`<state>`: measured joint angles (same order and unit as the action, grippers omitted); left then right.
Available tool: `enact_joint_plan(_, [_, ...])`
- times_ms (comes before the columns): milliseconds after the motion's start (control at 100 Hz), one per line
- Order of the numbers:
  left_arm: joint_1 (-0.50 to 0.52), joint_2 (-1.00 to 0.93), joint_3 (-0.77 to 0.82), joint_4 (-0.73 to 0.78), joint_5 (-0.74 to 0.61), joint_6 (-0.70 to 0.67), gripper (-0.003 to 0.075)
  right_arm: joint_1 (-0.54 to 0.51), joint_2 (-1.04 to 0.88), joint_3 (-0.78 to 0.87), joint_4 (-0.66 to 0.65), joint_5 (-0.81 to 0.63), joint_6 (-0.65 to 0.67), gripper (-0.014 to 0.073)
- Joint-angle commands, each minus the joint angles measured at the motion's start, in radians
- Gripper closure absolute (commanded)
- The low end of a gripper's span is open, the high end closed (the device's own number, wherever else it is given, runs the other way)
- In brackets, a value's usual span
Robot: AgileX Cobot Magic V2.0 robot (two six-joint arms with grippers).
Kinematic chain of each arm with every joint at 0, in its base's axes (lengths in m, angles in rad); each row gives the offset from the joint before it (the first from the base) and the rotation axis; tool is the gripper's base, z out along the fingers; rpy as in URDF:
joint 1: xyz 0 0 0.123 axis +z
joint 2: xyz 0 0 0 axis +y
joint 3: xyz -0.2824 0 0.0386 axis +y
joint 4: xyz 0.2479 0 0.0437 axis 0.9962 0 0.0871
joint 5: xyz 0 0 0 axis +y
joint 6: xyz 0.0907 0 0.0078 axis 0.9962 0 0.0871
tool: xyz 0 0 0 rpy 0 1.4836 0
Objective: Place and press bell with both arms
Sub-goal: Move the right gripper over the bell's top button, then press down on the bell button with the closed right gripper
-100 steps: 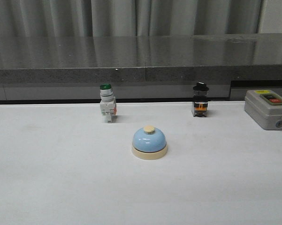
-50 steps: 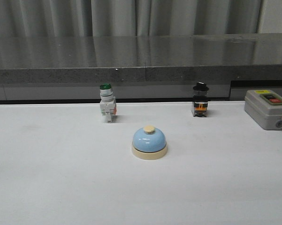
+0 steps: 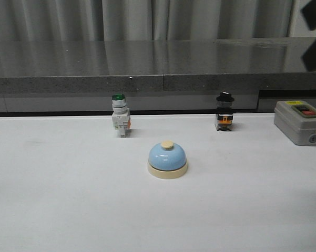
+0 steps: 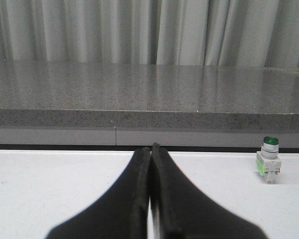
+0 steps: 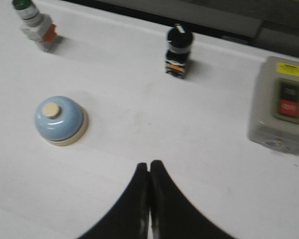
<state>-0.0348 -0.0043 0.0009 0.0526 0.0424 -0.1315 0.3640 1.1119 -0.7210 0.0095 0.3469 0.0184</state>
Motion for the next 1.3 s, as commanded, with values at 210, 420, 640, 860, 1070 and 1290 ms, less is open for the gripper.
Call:
enact_joint_plan(210, [0.000,-0.031,0.042,-0.008,-0.071,-0.007,0.0741,0.117,0.245,-0.219,-0.009,-0.043,-0.003,0.0662])
enact_joint_plan(420, [0.000,-0.031,0.042,-0.008,-0.071,-0.007,0.0741,0.173,0.379,-0.335,-0.009,-0.039,-0.003,0.0662])
enact_joint_plan(640, [0.000,-0.031,0.042,-0.008,-0.071,-0.007,0.0741,0.193,0.504,-0.463,-0.009,0.024,-0.003,0.0662])
enact_joint_plan(860, [0.000,-0.031,0.042,-0.008,-0.071,-0.007,0.0741,0.213,0.620,-0.595,-0.009,0.117,-0.003,0.0662])
enact_joint_plan(1070, [0.000,-0.031,0.042,-0.008,-0.071,-0.007,0.0741,0.225,0.726,-0.702,-0.009,0.244,-0.003,0.0662])
enact_joint_plan(1290, [0.000,-0.031,0.042,-0.008,-0.071,-0.007,0.0741,0.227,0.800,-0.741,-0.009,0.315,-0.003,0.0662])
